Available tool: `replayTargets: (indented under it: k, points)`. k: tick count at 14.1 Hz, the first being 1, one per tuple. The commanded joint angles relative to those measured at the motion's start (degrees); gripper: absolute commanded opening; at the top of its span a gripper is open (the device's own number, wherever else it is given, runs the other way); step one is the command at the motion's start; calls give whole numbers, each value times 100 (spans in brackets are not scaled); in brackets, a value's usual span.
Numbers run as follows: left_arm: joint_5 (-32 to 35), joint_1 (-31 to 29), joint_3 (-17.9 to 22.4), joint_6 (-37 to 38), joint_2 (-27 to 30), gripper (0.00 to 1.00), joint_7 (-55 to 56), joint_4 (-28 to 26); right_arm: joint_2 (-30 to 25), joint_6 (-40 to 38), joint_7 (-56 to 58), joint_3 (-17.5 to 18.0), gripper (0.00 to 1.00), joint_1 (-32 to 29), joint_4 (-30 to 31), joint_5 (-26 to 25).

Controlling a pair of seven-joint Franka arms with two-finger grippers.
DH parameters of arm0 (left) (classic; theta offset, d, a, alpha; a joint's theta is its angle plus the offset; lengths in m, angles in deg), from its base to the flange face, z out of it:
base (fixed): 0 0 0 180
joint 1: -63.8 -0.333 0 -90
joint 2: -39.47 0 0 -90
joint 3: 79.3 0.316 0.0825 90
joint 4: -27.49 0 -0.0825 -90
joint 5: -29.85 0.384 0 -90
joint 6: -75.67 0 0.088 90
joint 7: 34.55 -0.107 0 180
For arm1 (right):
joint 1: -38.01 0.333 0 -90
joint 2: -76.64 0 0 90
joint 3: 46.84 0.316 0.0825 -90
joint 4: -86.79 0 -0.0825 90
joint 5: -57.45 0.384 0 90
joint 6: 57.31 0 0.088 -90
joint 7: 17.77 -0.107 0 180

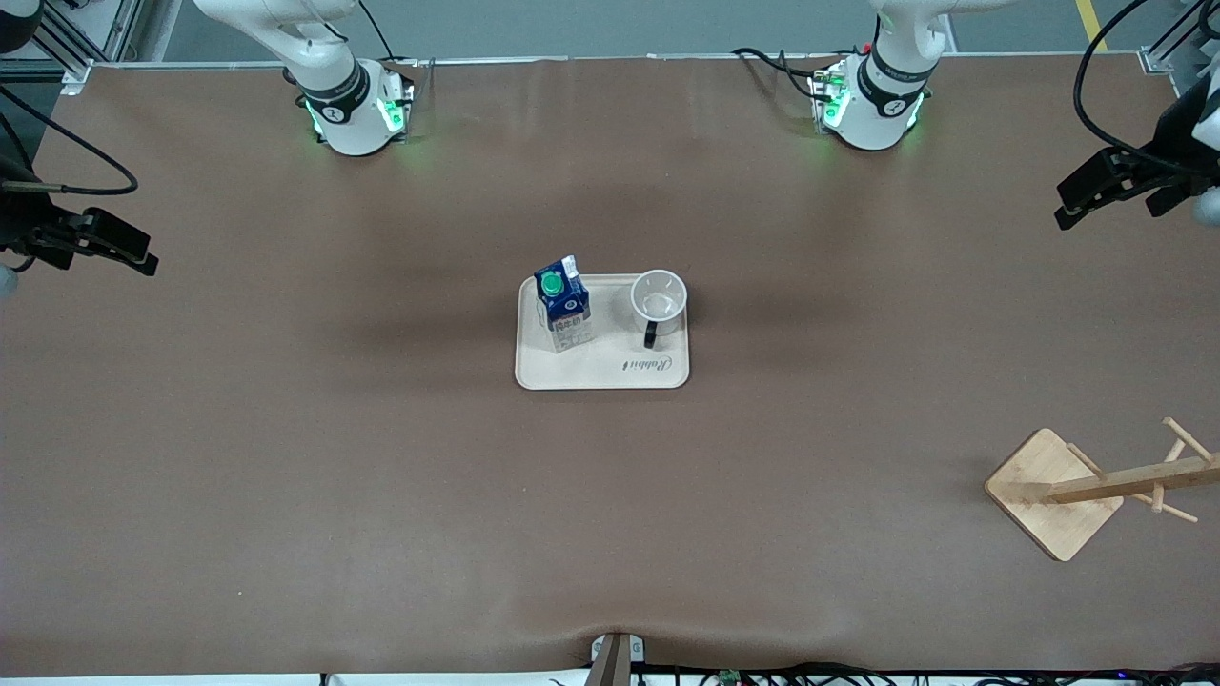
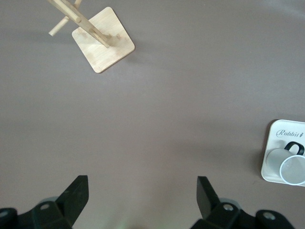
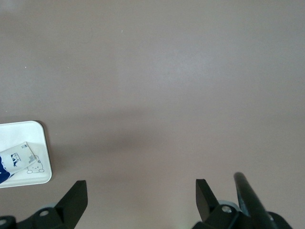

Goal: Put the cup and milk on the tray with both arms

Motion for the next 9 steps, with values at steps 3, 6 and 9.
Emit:
replayTargets:
  k: [3, 6, 9]
  points:
    - [-5, -52, -17, 148, -2, 100, -272, 135, 66, -79, -102, 1, 100, -53, -271, -78]
    - [-5, -17, -26, 157, -37, 100, -263, 144, 66, -79, -120, -8, 100, 8, -271, -130]
    - [-5, -17, -52, 166, -99, 100, -246, 223, 58, -79, -129, -8, 100, -8, -271, -131]
